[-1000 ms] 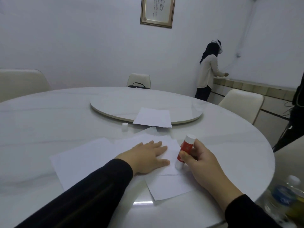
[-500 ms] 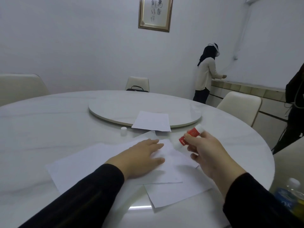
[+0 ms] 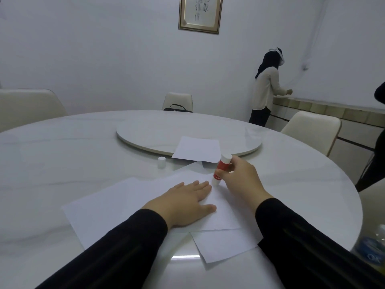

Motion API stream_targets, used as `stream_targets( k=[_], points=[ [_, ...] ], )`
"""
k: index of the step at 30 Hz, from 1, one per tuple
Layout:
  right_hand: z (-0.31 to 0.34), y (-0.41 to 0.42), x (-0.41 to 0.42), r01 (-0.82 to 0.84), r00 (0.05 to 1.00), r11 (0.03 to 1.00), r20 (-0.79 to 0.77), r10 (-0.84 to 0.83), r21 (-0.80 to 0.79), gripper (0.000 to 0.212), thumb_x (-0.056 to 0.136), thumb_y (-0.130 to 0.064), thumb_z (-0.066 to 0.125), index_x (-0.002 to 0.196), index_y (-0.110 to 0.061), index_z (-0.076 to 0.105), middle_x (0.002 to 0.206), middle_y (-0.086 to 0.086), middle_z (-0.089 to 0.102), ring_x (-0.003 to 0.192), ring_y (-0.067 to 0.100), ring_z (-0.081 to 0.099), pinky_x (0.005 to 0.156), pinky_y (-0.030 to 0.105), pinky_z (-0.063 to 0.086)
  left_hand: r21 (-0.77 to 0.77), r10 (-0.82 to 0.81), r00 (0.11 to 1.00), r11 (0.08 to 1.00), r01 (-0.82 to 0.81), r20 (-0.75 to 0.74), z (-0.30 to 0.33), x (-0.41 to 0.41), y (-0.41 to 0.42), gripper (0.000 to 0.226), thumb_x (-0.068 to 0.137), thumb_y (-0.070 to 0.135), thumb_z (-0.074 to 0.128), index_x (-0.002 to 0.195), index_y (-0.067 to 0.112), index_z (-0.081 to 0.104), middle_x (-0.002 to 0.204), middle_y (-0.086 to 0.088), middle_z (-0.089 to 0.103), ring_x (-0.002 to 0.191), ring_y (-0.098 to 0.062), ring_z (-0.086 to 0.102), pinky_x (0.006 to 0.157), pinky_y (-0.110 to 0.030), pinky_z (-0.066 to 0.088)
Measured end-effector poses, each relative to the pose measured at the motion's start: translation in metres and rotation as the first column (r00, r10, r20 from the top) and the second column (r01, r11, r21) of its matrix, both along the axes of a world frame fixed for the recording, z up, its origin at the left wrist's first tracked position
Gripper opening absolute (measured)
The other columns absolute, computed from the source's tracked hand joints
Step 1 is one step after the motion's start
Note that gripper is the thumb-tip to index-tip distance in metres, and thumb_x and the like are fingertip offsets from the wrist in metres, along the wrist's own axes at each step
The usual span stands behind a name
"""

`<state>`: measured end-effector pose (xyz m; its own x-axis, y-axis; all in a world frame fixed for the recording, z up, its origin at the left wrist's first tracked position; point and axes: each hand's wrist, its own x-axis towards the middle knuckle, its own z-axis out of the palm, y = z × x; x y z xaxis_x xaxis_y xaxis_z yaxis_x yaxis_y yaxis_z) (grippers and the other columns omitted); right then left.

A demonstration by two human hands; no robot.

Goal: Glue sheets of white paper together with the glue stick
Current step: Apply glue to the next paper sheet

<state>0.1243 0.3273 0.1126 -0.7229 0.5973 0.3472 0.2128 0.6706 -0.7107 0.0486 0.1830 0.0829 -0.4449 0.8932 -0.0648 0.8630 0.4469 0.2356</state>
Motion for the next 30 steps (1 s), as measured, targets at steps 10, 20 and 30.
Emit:
stream_targets(
  k=[10,20,30],
  points=[
    [0.009,-0.011,0.036,-0.061,0.987,0.993,0.152,0.045,0.102,0.011,0.084,-0.026,0.064,0.093,-0.022,0.058,0.088,-0.009,0.061,0.091,0.017,0.057,0.084,0.032,0.045,-0.036,0.010,1.000,0.999,-0.010,0.007,0.004,0.001,0.000,0.066,0.094,0.057,0.029,0.150,0.032,0.003,0.158,0.017,-0.001,0.144,-0.003,-0.002,0.114,-0.027,-0.004],
    [0.004,-0.030,0.105,-0.215,0.970,0.977,0.114,0.213,0.004,0.011,0.080,-0.022,0.068,0.079,-0.032,0.063,0.082,-0.017,0.067,0.082,-0.008,0.057,0.069,0.016,0.040,-0.042,0.011,1.000,0.999,-0.011,0.004,0.006,0.003,-0.002,0.065,0.094,0.056,0.028,0.150,0.031,0.004,0.158,0.017,-0.001,0.144,-0.002,-0.002,0.115,-0.028,-0.003],
    [-0.010,-0.002,0.069,-0.322,0.856,0.476,-0.466,-0.222,-0.818,0.008,0.092,-0.014,0.056,0.087,-0.017,0.061,0.078,-0.002,0.056,0.064,0.010,0.043,0.063,0.023,0.033,-0.334,-0.102,0.994,0.936,0.109,0.037,0.043,0.001,-0.025,0.062,0.097,0.025,0.042,0.145,0.049,0.010,0.155,0.027,-0.004,0.144,-0.007,-0.007,0.118,-0.044,0.005]
  ],
)
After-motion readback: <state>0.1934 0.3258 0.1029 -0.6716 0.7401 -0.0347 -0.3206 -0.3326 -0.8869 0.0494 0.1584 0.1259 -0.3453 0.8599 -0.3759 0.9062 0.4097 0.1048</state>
